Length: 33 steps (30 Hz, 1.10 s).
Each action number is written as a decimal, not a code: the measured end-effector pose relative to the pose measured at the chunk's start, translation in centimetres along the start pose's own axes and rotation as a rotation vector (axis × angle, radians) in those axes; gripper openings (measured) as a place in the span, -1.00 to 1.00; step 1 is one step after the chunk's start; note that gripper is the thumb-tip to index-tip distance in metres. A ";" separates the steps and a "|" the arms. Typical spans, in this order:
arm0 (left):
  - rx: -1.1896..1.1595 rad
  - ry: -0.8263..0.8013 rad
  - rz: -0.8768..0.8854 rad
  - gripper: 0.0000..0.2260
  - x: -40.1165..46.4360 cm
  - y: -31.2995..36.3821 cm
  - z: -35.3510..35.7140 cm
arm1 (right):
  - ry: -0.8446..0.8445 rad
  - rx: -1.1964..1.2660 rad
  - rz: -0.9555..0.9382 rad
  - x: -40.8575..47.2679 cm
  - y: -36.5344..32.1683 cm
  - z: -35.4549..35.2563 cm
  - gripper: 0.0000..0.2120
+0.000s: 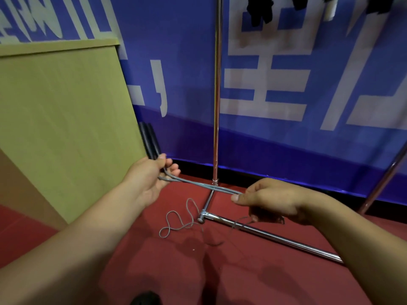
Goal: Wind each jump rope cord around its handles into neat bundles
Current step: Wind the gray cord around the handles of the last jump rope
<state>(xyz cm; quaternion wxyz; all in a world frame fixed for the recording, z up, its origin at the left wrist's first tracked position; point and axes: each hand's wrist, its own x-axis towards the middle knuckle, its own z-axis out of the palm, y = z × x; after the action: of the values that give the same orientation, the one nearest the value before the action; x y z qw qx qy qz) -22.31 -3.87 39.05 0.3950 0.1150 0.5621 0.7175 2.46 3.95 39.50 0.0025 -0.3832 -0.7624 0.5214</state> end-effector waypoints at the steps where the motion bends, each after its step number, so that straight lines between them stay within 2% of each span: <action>1: -0.039 0.033 -0.020 -0.83 0.2 0.4 -0.3 | -0.015 -0.045 0.023 -0.1 0.0 0.0 -0.59; 4: -0.043 0.142 -0.035 -0.89 0.7 1.1 -2.1 | -0.023 -0.103 0.048 -0.6 0.4 -0.4 -0.58; 7: 0.166 0.134 0.005 -0.87 0.0 0.9 -3.1 | -0.008 0.091 0.025 -1.1 0.6 -1.5 -0.67; 12: 0.640 -0.199 0.032 -0.91 -2.0 -1.0 -3.1 | 0.189 0.433 -0.106 -1.9 0.0 -3.2 -0.67; 15: 0.840 -0.427 -0.003 -0.90 -3.2 -1.6 -2.3 | 0.381 0.438 -0.111 -1.7 0.1 -3.6 -0.70; 20: 0.845 -0.670 -0.064 -0.86 -5.0 -1.6 0.2 | 0.574 0.442 -0.129 -1.3 -0.2 -4.0 -0.76; 25: 0.703 -0.647 -0.113 -0.81 -6.0 -1.9 2.0 | 0.708 0.406 -0.166 -1.7 -0.5 -4.9 -0.76; 29: 0.674 -0.634 -0.146 -0.50 -6.2 -1.9 2.2 | 0.745 0.359 -0.155 -2.4 -0.1 -5.2 -0.69; 33: 0.737 -0.772 -0.243 -0.36 -6.9 -1.5 2.0 | 0.776 0.335 -0.190 -2.8 -0.1 -5.2 -0.65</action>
<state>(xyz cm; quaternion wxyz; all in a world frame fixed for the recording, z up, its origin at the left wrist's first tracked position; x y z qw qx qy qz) -15.83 -7.16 40.34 0.5861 0.4352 0.5997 0.3277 6.44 6.40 43.00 0.3990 -0.4733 -0.6418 0.4527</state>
